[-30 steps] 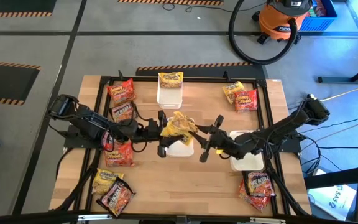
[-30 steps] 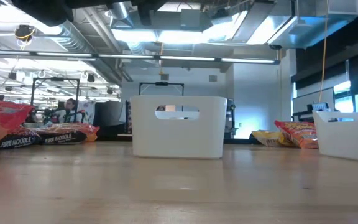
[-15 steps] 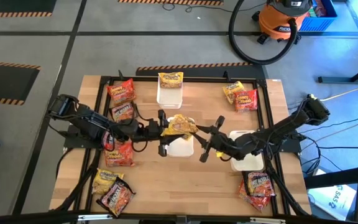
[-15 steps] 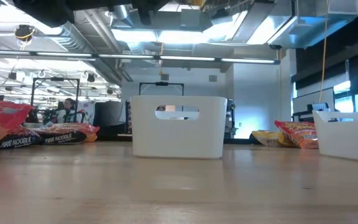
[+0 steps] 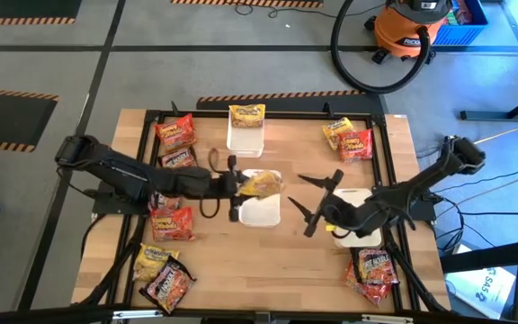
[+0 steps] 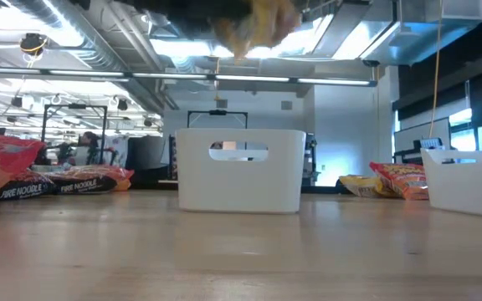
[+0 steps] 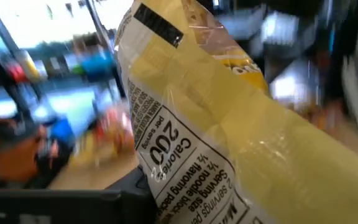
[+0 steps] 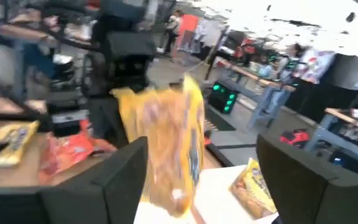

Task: Sort Maruchan noodles
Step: Put the yellow noodle pack into the top white bin

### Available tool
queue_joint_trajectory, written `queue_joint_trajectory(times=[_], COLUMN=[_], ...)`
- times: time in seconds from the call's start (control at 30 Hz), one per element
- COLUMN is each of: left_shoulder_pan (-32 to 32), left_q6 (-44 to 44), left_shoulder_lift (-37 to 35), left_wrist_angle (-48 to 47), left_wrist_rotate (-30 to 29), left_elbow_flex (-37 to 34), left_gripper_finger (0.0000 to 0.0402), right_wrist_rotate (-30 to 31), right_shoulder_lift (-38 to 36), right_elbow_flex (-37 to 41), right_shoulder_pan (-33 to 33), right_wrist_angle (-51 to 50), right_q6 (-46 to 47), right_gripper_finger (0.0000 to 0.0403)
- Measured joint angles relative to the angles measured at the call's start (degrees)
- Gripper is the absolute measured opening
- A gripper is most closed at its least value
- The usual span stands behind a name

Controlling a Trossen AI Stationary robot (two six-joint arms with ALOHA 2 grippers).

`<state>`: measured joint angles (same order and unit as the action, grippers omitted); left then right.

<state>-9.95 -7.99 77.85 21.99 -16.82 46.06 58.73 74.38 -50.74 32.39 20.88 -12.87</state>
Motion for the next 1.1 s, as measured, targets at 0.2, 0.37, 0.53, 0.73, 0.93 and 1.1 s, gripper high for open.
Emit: queue_joint_trajectory(times=[0.2, 0.37, 0.53, 0.73, 0.93, 1.1], left_shoulder_pan=[-2.65, -4.69, -6.28, -6.94, -6.90, -6.90], left_q6=[2.49, 5.80, 6.32, 8.24, 9.05, 9.01], left_shoulder_lift=[3.25, 8.05, 13.36, 16.82, 16.53, 16.38], left_wrist_angle=[-25.72, -37.33, -44.57, -50.84, -51.65, -51.30], left_wrist_rotate=[-0.67, -0.06, 1.11, 2.89, 2.98, 3.91], left_elbow_flex=[8.76, 15.53, 22.28, 29.72, 30.93, 30.94], left_gripper_finger=[0.0128, 0.0128, 0.0128, 0.0128, 0.0128, 0.0128], right_wrist_rotate=[-12.63, -22.32, -27.91, -36.43, -38.13, -38.74], right_shoulder_lift=[-0.16, 1.62, 4.02, 6.17, 9.36, 11.39], right_elbow_flex=[0.01, 0.06, -0.02, 0.02, -0.02, -0.02], right_shoulder_pan=[-0.84, -3.42, -7.66, -11.07, -11.44, -11.44], right_wrist_angle=[-9.56, -10.39, -9.03, -7.55, -7.75, -7.73], right_q6=[10.25, 15.50, 17.44, 18.55, 18.63, 18.56], right_gripper_finger=[0.0288, 0.0289, 0.0289, 0.0289, 0.0289, 0.0289])
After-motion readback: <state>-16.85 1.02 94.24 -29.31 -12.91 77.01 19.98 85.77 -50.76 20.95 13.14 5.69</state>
